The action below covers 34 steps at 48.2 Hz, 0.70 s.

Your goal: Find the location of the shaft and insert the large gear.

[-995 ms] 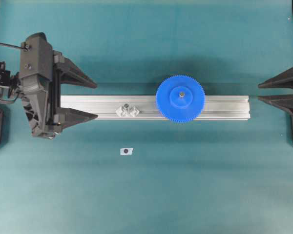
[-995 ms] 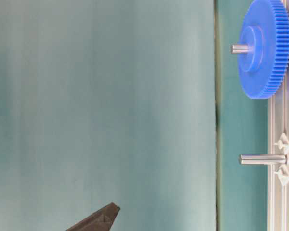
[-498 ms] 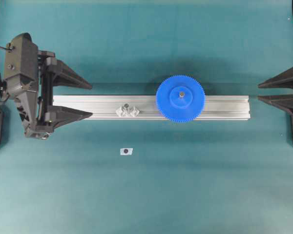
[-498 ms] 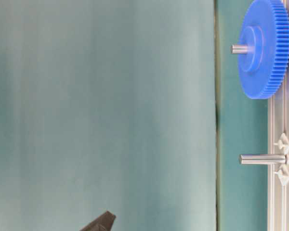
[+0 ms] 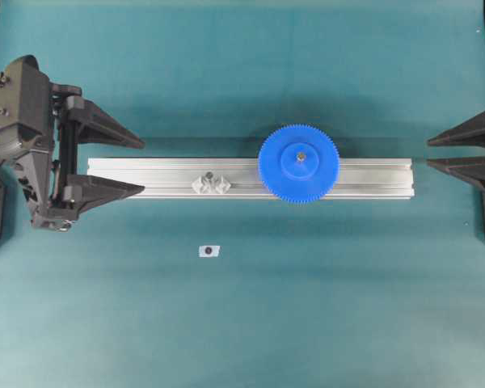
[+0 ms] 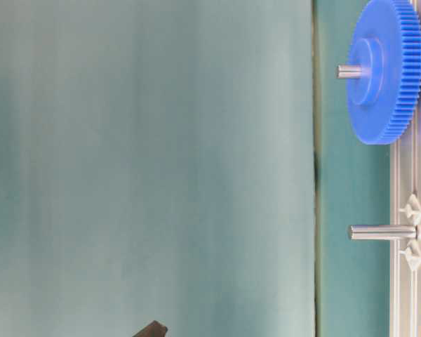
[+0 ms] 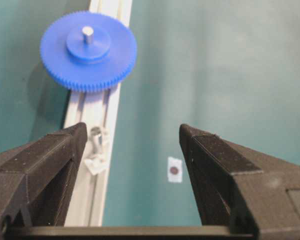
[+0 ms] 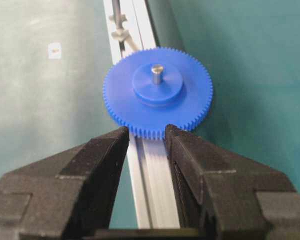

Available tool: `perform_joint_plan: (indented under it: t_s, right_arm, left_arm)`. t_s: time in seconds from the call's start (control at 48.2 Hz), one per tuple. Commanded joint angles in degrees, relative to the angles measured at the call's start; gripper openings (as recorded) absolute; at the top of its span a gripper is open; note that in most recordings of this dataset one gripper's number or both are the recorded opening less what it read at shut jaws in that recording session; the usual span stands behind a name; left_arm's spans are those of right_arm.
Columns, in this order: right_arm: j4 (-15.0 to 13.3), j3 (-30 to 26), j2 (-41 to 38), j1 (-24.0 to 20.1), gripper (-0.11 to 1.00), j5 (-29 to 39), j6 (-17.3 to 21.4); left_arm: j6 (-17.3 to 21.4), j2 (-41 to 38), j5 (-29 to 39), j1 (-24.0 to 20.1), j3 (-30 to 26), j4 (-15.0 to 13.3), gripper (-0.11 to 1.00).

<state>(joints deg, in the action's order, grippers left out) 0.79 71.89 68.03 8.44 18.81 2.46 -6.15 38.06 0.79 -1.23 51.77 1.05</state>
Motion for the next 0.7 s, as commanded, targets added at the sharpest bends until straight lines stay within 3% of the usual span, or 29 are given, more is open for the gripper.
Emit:
perform_joint_plan:
  t_s: [0.0, 0.684]
  right_arm:
    - [0.1, -0.5, -0.4, 0.1, 0.46, -0.4, 0.6]
    - [0.0, -0.4, -0.4, 0.1, 0.46, -1.8, 0.6]
  left_arm:
    - [0.0, 0.4, -0.5, 0.3, -0.6, 0.2, 0.76]
    - [0.0, 1.0, -0.4, 0.4, -0.4, 0.2, 0.76]
